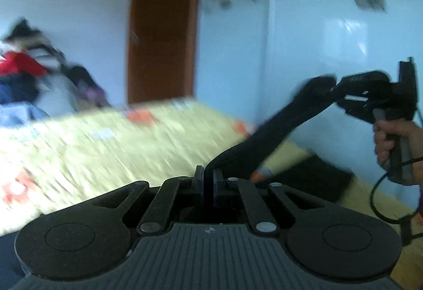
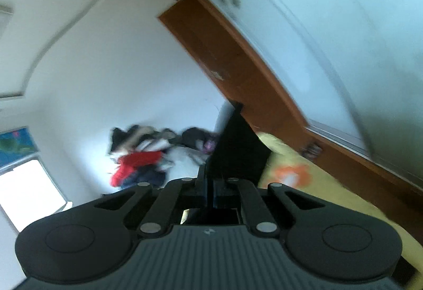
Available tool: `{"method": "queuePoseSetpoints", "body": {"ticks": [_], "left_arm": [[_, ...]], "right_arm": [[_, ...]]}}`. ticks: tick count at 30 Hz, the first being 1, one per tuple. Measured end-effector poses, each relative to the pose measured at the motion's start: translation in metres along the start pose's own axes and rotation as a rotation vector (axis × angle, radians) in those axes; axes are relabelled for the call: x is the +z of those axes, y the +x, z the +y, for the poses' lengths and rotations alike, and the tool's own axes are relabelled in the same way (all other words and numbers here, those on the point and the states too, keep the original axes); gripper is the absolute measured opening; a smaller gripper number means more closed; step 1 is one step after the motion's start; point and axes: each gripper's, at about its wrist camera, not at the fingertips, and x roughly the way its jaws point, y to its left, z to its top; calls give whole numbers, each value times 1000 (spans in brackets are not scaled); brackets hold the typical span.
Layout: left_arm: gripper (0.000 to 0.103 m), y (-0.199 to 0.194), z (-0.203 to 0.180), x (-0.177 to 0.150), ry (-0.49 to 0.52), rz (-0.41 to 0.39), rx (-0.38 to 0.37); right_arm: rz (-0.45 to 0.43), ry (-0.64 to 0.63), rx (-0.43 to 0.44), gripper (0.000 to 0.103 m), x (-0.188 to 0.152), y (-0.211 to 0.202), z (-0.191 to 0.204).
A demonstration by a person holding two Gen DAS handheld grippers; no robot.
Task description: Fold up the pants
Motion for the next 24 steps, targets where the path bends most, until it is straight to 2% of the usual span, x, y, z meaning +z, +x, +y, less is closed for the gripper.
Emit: {"method": "queuePoseSetpoints", "body": {"ticks": [2, 4, 6, 8, 12, 15, 19, 20, 22, 24], "left_arm": [[7, 14, -10, -22, 19, 111, -60], [7, 22, -23, -44, 67, 176, -73], [7, 21, -31, -55, 82, 203, -97], [7, 13, -35, -57, 123, 188, -95], [7, 13, -30, -51, 111, 185, -105], [7, 12, -28, -60, 108, 211, -116], [9, 10, -28, -64, 120, 237, -141], [19, 6, -25, -62, 110, 243, -166], [28, -8, -18, -57, 86, 250, -194], [57, -28, -4, -55, 59, 257, -189]], "right_arm": [[83, 19, -152, 4, -20, -6, -26], [149, 136, -230, 4, -45, -15, -63], [169, 236, -257, 4, -62, -25, -85], [159, 255, -277, 4, -69, -34, -90], [135, 249, -285, 4, -68, -44, -86], [138, 226, -302, 4, -70, -49, -86], [191, 191, -350, 4, -71, -45, -95], [185, 186, -363, 5, -71, -46, -92], [138, 155, -432, 11, -66, -53, -81], [1, 116, -533, 14, -63, -69, -65]]}}
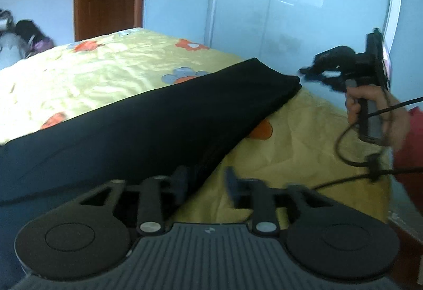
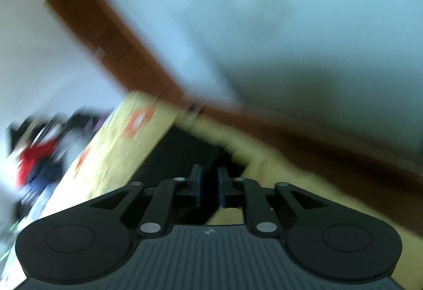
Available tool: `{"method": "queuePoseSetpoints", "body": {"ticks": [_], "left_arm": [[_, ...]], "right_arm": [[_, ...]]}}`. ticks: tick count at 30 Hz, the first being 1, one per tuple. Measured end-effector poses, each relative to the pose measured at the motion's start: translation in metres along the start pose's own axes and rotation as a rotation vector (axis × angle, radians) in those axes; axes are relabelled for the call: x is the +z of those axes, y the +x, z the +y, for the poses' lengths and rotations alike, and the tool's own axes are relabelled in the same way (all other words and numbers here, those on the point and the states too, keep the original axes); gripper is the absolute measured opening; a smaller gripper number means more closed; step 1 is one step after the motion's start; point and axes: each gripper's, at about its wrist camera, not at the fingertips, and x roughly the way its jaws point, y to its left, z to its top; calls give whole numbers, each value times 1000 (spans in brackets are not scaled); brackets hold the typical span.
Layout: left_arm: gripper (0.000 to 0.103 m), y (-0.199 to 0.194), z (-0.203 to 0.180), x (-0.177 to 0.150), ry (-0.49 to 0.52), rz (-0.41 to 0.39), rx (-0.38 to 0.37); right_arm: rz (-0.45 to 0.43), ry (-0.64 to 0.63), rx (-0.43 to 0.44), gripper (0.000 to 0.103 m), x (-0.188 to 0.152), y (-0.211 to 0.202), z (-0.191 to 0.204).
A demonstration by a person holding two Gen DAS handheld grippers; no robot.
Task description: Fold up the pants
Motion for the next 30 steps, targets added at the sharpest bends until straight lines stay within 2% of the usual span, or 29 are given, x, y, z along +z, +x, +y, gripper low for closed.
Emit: {"method": "queuePoseSetpoints", "body": {"ticks": [1, 2, 3, 5, 7, 9, 10, 12, 13, 14, 15, 16, 18, 20, 21, 22, 24, 26, 28, 30], "left_arm": [[63, -10, 6, -2, -21, -6, 21], [68, -20, 13, -3, -41, -17, 52], [69, -29, 21, -5, -57, -31, 89], [69, -44, 42, -6, -102, -47, 187], [69, -51, 63, -8, -156, -49, 306], [69, -53, 80, -12, -177, -22, 414], [69, -52, 88, -17, -181, 11, 461], [69, -49, 100, -26, -190, 80, 507], [69, -47, 105, -33, -198, 116, 523], [69, -49, 107, -37, -202, 117, 528], [69, -54, 106, -41, -207, 101, 531], [69, -59, 105, -42, -210, 90, 534], [70, -68, 101, -42, -218, 54, 538], [72, -77, 96, -40, -232, 13, 540], [73, -79, 95, -36, -238, -4, 536], [73, -81, 92, -33, -243, -22, 530], [78, -81, 88, -26, -240, -47, 519], [81, -76, 82, -21, -222, -58, 514], [81, -70, 74, -17, -193, -62, 514], [82, -65, 66, -16, -161, -53, 510]], "right_arm": [[-75, -20, -14, 17, -1, -11, 7], [-128, -66, 9, 17, -2, -20, 18], [-134, -151, 75, 17, -5, -25, 35], [-27, -341, 212, 18, -15, -20, 77], [165, -548, 372, 20, -40, -8, 125], [327, -693, 490, 20, -74, 0, 162], [370, -754, 515, 20, -90, 2, 174], [472, -882, 524, 20, -119, 7, 187], [496, -947, 497, 20, -132, 10, 188], [476, -1000, 473, 20, -141, 10, 184], [444, -994, 475, 20, -138, 4, 175], [427, -946, 439, 20, -130, 2, 169], [328, -783, 412, 22, -105, -3, 152], [246, -588, 330, 42, -72, -10, 118], [208, -468, 277, 48, -54, -12, 95], [192, -359, 242, 59, -40, -12, 74], [208, -146, 185, 61, -19, -7, 35], [239, 41, 184, 61, -11, -1, -1], [242, 144, 217, 58, -11, 9, -19], [215, 154, 230, 58, -10, 19, -20]]}}
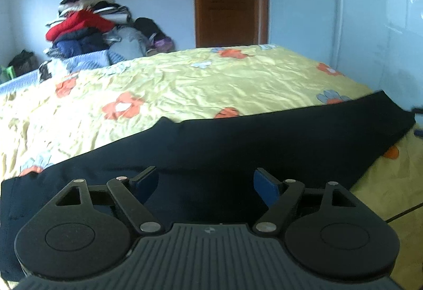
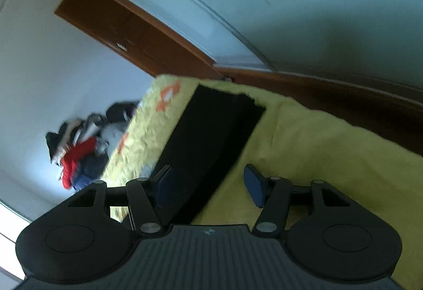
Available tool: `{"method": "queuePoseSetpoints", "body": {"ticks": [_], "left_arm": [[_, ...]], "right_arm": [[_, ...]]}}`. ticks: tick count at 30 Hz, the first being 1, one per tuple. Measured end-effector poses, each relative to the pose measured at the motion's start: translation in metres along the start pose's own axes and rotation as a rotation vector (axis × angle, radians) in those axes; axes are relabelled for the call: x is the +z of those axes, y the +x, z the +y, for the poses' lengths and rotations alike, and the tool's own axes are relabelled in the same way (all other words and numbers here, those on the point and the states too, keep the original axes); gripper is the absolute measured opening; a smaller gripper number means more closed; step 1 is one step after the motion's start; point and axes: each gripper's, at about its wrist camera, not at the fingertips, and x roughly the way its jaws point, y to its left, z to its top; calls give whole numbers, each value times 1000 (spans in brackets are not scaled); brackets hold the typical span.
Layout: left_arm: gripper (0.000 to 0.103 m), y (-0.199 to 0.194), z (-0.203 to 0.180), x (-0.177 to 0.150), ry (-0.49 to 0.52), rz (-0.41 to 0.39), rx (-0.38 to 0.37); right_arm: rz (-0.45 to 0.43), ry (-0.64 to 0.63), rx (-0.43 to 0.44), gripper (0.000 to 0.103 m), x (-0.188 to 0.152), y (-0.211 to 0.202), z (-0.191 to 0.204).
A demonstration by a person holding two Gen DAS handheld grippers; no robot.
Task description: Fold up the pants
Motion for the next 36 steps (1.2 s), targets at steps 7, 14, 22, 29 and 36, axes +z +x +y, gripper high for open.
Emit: {"method": "queuePoseSetpoints", "body": {"ticks": [7, 14, 22, 29, 36], "left_arm": [[88, 0, -20, -6, 54, -5, -6], [89, 5, -22, -7, 48, 22, -13], [89, 5, -2, -1, -46, 14, 56], [93, -1, 26, -1, -153, 13, 140], [93, -4, 45, -3, -217, 29, 178]], "right_arm": [[-89, -73, -9, 58, 9, 19, 6], [-70, -24, -13, 10, 16, 19, -8], [-28, -78, 255, 8, -7, 5, 54], [245, -355, 479, 8, -101, 32, 159], [477, -607, 506, 8, -211, 62, 208]]}}
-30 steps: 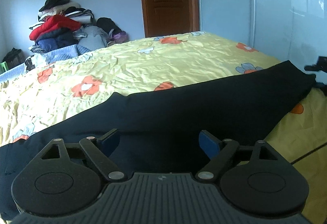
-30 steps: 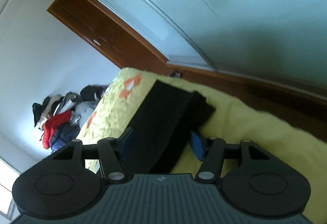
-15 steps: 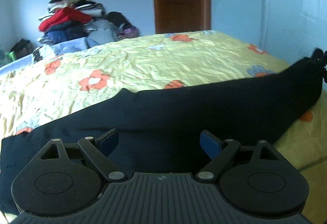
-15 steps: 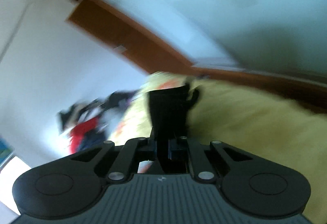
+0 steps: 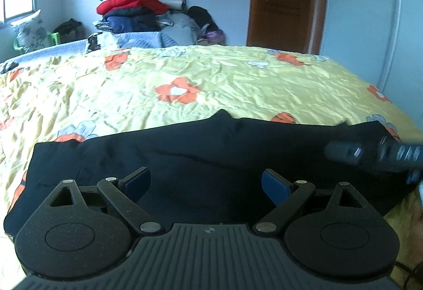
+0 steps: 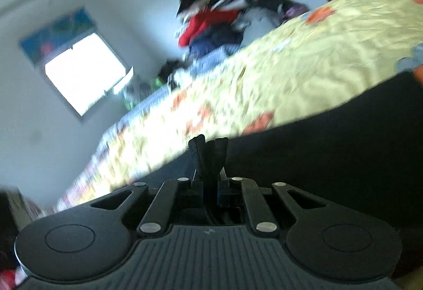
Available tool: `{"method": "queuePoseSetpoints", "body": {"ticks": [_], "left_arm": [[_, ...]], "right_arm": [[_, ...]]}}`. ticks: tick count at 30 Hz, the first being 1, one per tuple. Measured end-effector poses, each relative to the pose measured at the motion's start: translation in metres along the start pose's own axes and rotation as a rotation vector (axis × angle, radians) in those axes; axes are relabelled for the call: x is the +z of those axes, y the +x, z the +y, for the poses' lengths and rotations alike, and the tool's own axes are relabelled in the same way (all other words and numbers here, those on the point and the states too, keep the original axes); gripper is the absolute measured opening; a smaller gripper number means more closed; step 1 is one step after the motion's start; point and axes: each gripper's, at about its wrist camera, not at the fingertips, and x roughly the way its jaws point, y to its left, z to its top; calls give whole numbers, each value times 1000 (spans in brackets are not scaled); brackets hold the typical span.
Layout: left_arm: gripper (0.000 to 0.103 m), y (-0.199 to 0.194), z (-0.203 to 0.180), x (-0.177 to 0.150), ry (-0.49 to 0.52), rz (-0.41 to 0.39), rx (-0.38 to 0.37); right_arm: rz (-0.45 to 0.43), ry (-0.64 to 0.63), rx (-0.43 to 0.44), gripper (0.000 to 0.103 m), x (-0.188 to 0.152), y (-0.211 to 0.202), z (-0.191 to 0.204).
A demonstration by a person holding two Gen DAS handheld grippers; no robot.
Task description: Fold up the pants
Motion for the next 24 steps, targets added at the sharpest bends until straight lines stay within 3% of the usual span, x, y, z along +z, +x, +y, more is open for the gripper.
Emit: {"method": "queuePoseSetpoints", "body": {"ticks": [9, 11, 12, 14, 17, 19, 21, 22, 24], "left_arm": [[93, 6, 0, 3, -52, 12, 27], [94, 6, 0, 7, -65, 8, 29], [94, 6, 1, 9, -78, 5, 31], [95, 6, 5, 16, -114, -2, 29], [97, 12, 7, 29, -184, 21, -8], [97, 21, 0, 39, -194, 51, -75], [97, 31, -16, 48, -165, 82, -151], [97, 35, -26, 50, -143, 88, -172], [97, 44, -48, 52, -83, 87, -191]], "right_arm": [[63, -75, -16, 11, -14, 21, 23], [111, -103, -46, 21, -18, 32, 26], [132, -123, -52, 22, -12, 46, 24], [130, -160, -48, 26, -8, 36, 30], [-38, -156, 12, 26, 12, -13, 23], [-111, -194, -142, 27, 27, -33, 9], [-75, -241, -350, 37, 40, -35, -15], [-10, -237, -394, 38, 45, -31, -28], [68, -230, -380, 37, 45, -27, -49]]}}
